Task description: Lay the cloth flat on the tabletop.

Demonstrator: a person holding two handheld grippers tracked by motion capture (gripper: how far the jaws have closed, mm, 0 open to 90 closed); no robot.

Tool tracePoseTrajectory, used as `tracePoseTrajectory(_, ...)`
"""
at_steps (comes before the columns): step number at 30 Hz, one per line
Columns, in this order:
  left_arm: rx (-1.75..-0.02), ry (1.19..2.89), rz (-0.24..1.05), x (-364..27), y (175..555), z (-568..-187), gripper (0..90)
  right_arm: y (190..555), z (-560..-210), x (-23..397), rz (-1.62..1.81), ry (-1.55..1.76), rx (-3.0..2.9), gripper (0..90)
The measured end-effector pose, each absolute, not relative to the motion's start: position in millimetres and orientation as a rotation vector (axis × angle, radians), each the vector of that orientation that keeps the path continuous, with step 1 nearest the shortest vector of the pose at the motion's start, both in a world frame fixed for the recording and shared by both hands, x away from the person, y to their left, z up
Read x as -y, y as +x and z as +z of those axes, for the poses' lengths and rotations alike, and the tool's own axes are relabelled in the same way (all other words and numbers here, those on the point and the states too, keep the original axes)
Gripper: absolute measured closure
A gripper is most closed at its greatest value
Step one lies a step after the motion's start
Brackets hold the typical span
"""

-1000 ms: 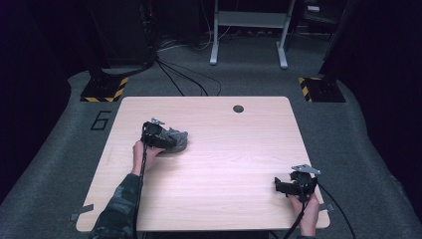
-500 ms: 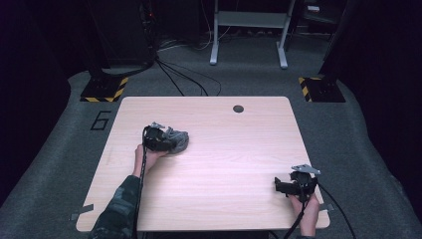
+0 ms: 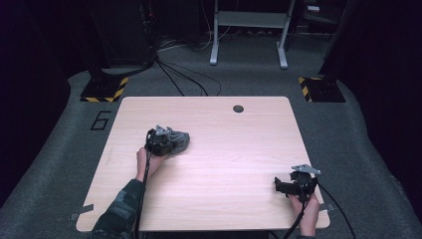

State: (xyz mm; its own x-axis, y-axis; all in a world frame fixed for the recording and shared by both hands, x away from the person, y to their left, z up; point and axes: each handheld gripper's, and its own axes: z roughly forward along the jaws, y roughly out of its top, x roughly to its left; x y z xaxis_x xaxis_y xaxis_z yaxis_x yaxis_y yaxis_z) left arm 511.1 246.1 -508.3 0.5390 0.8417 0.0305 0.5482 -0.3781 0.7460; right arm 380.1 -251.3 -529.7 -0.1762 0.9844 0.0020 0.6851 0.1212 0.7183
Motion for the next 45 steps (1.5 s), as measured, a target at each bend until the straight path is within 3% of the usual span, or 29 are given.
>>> tracePoseTrajectory(19, -0.954, 2.021, 0.590, -226, 470, -469, 68.9, 380, -530, 251, 0.812, 1.606, -1.923, 0.2)
tracePoseTrajectory(45, -0.705, 2.064, 0.425, -168, 403, -474, 68.1, 379, -530, 251, 0.816, 1.611, -1.921, 0.8)
